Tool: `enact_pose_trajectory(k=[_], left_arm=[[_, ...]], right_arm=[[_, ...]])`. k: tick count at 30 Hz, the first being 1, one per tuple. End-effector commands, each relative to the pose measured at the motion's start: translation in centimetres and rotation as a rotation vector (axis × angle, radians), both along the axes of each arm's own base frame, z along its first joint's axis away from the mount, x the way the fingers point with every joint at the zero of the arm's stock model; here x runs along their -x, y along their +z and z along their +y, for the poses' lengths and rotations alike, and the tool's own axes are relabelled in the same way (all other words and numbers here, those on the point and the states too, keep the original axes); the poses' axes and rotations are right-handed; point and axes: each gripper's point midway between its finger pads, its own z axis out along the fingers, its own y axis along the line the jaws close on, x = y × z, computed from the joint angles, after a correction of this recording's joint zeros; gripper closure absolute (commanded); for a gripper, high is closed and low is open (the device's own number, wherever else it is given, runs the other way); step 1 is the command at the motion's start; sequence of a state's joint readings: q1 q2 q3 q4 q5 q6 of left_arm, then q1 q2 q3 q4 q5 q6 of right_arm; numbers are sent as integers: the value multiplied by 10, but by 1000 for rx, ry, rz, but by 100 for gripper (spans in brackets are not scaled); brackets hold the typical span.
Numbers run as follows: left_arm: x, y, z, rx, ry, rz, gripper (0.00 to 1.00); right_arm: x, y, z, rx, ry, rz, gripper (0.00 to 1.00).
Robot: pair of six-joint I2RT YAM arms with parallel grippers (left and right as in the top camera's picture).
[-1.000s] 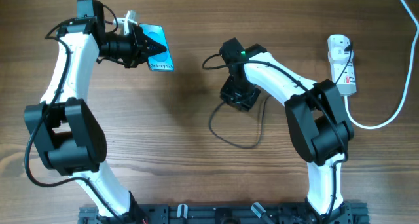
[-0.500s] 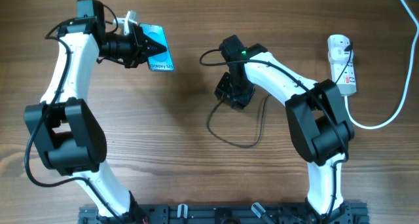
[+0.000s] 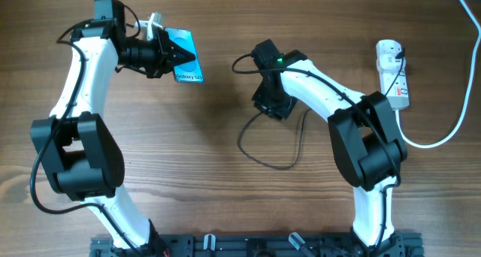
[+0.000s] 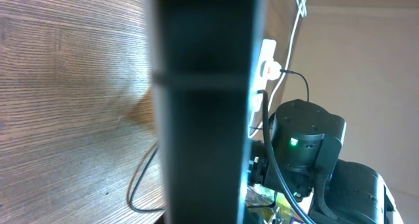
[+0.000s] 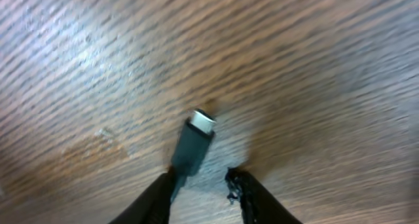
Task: Plug charger to phone and switch on socket
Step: 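Close the right gripper on the cable plug and lift it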
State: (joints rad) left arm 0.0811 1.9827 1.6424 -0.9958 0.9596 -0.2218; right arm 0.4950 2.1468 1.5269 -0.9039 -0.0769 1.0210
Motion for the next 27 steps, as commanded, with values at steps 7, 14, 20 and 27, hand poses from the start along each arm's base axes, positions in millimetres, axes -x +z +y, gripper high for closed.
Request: enact_pose_trajectory(k=[7,14,20,27], left_arm=[[0,11,-2,11,-8,-28,96],[0,11,-2,11,-8,-29,96],[-3,10,0,-1,-4,-47,96],[-3,10,0,-1,-5,-46,96]], right_arm=[[-3,-12,-19,100,-7,-16,91],[-3,-12,-19,98,22,-20,96],[0,-12,-17,86,211,-13,85],[0,-12,-17,87,210,-11,74]])
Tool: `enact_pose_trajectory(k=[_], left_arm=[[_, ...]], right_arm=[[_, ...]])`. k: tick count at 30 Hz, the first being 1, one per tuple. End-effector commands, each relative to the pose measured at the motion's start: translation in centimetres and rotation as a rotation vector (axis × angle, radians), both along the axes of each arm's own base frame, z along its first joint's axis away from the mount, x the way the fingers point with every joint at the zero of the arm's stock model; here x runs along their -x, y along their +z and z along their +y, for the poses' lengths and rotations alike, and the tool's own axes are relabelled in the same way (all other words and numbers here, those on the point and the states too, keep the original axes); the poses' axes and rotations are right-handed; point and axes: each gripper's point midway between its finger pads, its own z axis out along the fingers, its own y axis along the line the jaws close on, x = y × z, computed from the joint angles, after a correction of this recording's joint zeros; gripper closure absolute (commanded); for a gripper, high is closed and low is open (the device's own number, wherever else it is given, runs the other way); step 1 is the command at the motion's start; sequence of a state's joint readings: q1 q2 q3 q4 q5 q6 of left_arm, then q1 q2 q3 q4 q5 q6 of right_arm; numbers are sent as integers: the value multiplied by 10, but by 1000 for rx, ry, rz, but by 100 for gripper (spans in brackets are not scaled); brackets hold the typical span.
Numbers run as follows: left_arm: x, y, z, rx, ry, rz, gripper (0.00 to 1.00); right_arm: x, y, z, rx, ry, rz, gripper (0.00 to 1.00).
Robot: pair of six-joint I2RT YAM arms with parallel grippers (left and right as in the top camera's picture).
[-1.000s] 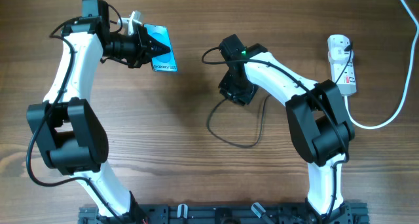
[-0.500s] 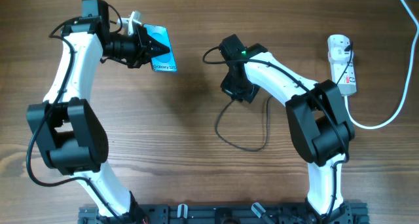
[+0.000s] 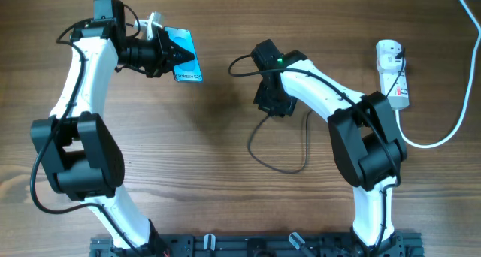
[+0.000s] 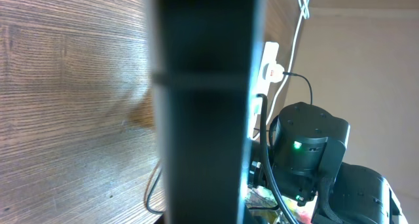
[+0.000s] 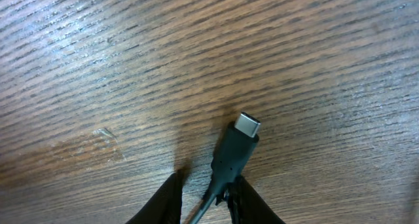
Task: Plug charger to phone and switch on socket
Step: 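Close the right gripper on the cable plug and lift it, then carry the plug with the right gripper up to the phone's bottom port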
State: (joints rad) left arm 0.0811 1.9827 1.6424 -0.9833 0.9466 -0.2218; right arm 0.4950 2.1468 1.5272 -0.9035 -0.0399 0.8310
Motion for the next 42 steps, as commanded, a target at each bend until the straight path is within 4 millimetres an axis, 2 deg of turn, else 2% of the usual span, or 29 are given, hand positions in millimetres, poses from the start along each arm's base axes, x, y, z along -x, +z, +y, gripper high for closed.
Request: enact_pose_trajectory(k=[1,3,5,7,13,15,19,23,27,30,33,37,39,42], left_arm=[[-1,11,-2,13,-8,-35,96],[-1,11,-2,12,-8,-36,96],[-2,12,-2,12,-8,-44,96],[-4,12,-2,12,-8,-54,96],[-6,15,-3,23,-12,-73,96],[-8,22,-6,63,-25,-97,96],[-10,45,-17,180,-71,-175,96],[-7,73,-26,321,-144,-271,96],[0,89,-31,411,-205,-343,96],[4,95,-35,426,-231,-377,96],[10,104,-42,418,-263,-424,96],[21,127,-51,399,-295,-487,96],[26,137,-51,368,-291,-509,96],[24,139,-47,280,-218,-456,96]], right_arm=[[4,-12,-12,54,21,17,74],[4,-12,-12,54,22,16,78],[4,-12,-12,54,26,17,96],[6,-11,-6,14,105,30,96],[4,1,22,-271,398,25,96],[5,15,30,-395,537,-10,96],[20,63,49,-700,823,-120,96],[41,127,60,-1032,1025,-303,96],[47,158,60,-1186,1072,-427,96],[48,171,63,-1256,1085,-487,96],[49,186,66,-1333,1085,-551,96],[49,203,68,-1427,1042,-590,96],[50,211,68,-1473,1009,-597,96],[54,219,69,-1489,990,-579,96]])
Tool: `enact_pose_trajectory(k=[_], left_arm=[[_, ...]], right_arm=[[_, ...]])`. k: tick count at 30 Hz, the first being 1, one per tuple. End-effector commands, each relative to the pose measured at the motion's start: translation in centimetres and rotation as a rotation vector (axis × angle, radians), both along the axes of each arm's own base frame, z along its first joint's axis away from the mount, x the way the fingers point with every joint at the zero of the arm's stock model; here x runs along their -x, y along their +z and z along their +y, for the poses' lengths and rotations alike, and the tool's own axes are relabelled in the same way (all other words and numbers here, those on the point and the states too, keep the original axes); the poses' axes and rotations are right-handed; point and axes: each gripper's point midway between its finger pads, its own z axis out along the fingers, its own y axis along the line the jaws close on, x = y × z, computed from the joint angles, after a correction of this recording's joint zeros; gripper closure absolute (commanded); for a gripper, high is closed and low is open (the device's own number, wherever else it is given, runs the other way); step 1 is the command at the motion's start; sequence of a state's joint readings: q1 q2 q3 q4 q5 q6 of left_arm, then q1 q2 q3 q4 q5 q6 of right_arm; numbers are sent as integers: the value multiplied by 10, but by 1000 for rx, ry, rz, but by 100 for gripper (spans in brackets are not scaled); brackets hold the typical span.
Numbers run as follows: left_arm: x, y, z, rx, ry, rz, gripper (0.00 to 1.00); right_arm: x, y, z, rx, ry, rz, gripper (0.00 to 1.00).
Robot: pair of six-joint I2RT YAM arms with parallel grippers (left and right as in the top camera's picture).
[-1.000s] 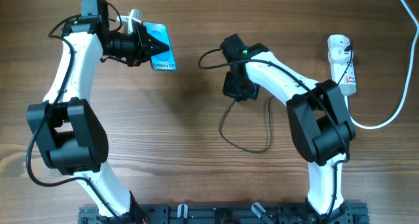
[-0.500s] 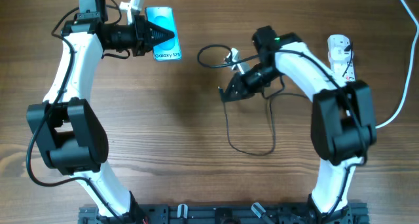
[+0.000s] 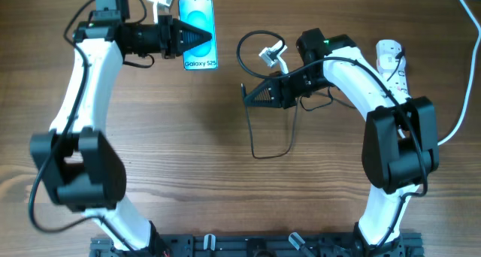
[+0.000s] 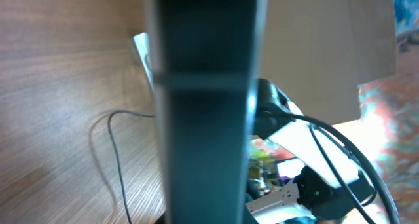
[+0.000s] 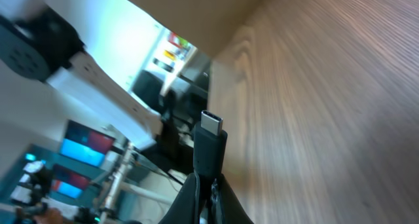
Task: Plug charger to phone and switch on socket
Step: 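Carry the plug with the right gripper up to the phone's bottom port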
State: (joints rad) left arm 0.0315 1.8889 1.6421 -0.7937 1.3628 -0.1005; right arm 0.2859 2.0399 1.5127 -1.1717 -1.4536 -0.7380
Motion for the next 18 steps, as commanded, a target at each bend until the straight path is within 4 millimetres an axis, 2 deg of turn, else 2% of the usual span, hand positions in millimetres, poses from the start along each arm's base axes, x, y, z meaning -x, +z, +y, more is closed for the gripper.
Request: enact_pose_trajectory(k=[1,4,7,11,14,18], left_arm=[[9,32,4,-75,81,-25,96],[11,37,0,-92,99,-13,96],[12,41,-11,-90,91,-7,96],[10,40,-22,-104,97,13,96],[14,42,-34,-98,75,17,96],[22,51,-45,-52,19,4,96]], right_arm=[[5,31,2,-105,-4,-19,95],[13,33,3,-29,15,-43,95],[18,51,6,33,9,-78,96],[3,59,7,270,-134,-115,95],[14,87,11,291,-177,-216,96],[20,106,14,309,-245,-139,96]])
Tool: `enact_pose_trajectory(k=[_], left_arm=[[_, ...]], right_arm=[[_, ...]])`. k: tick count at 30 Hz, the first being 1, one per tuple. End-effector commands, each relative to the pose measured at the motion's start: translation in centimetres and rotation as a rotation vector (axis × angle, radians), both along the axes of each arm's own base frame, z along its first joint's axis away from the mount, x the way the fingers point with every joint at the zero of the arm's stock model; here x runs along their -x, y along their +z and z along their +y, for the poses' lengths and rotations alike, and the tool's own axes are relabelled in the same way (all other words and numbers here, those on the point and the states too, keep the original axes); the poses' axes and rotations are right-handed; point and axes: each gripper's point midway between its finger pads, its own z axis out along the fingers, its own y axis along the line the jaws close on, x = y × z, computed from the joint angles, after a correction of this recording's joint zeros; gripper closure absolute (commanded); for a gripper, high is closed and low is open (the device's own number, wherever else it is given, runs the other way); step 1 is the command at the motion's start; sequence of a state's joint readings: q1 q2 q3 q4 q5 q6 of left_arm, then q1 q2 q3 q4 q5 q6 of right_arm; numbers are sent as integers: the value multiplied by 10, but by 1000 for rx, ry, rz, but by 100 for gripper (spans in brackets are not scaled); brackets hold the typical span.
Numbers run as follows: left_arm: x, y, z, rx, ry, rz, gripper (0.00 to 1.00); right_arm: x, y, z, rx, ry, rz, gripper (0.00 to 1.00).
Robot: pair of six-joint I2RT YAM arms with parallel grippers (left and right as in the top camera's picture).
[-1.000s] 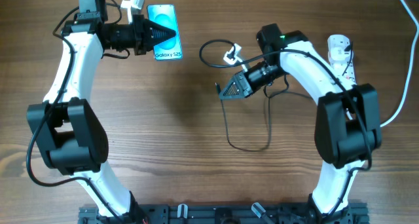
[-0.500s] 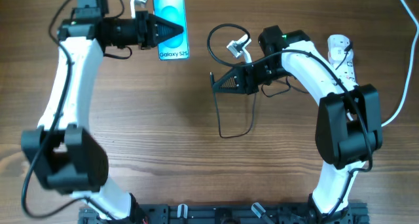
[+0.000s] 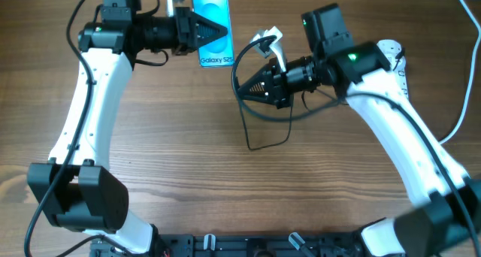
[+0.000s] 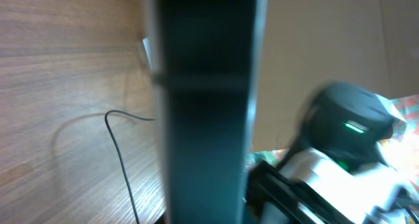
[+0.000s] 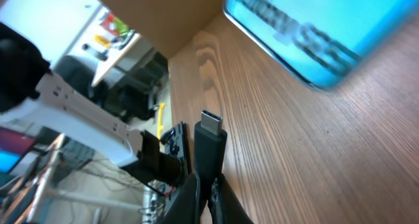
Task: Plug charger to phone and switch on socket
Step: 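Carry the plug with the right gripper up to the phone's bottom port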
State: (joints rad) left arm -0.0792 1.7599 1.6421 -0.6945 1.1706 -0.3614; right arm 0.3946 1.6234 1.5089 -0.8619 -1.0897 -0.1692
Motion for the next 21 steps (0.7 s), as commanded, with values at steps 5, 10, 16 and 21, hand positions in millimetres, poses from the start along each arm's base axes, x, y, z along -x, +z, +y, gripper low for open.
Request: enact_pose_trajectory(k=[5,10,16,21], left_arm=[[21,45,-15,166,-161,-81,96],[24,47,-16,181,-169,-51,96],[28,50,-17,203,-187,-15,96],[20,45,-17,175,-137,9,96]], right_arm=[[1,20,5,6,-135,210,96],[2,24,12,-6,-132,216,96],[0,25,18,-1,-148,210,96],[-3,24,18,4,-162,201,96]])
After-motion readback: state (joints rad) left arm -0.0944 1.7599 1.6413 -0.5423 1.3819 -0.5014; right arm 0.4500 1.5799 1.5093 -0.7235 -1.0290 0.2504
